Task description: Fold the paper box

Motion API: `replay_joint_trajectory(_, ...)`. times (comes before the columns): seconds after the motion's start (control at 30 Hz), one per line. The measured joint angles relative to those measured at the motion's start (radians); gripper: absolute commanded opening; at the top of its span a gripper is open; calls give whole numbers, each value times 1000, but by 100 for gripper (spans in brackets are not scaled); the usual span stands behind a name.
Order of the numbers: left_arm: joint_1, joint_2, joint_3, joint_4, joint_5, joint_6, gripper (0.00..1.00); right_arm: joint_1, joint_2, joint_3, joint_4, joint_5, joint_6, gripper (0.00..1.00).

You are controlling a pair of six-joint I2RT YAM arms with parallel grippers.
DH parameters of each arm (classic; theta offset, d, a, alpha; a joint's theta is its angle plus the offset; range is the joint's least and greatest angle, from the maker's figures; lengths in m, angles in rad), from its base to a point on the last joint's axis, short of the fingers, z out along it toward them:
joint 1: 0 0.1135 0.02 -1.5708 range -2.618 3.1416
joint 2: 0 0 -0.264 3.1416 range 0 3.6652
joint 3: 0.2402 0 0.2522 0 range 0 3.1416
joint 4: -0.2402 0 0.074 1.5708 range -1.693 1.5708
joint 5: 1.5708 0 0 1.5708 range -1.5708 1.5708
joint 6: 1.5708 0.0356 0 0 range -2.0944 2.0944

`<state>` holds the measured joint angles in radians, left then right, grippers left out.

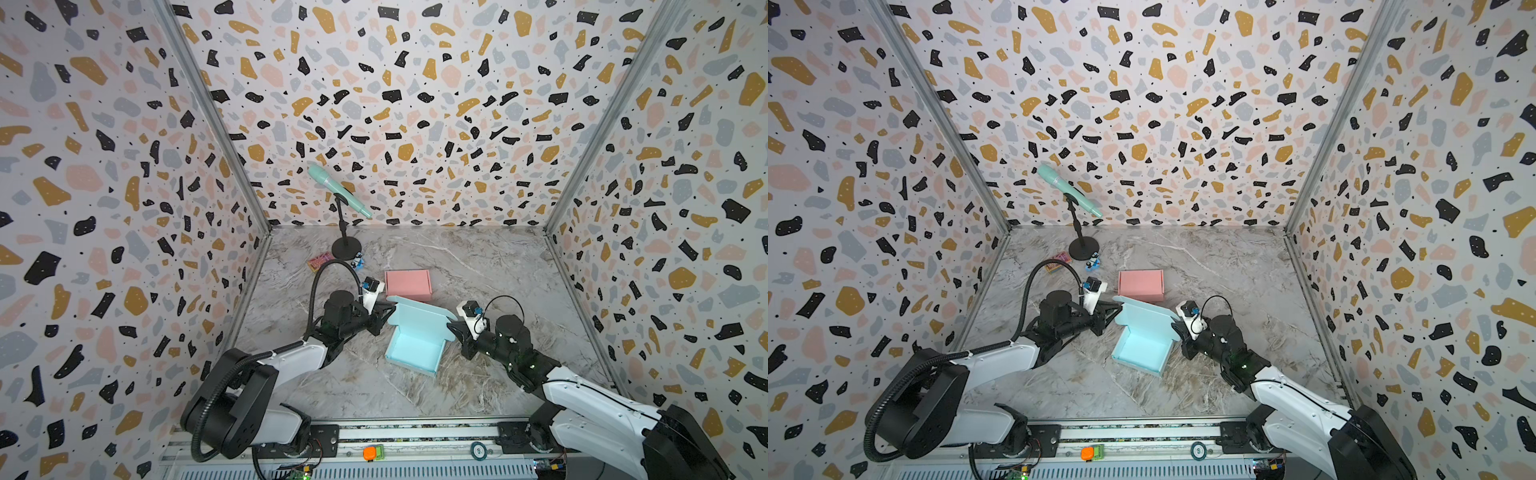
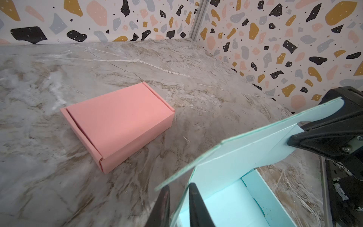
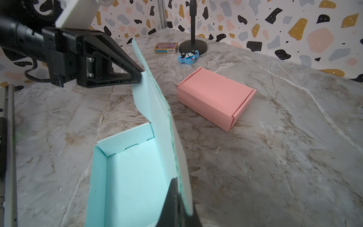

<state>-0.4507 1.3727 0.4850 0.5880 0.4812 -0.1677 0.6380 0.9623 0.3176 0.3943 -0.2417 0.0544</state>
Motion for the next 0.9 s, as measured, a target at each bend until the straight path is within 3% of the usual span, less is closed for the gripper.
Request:
replay_joint_trajectory(0.53,-3,-16,-19,-3,8,-2,1,0,5,11,-8,5,1,2)
replay_joint_trajectory(0.9,-22,-73,-34,-62,-17,0,0,0,5,13,-21,32,8,6)
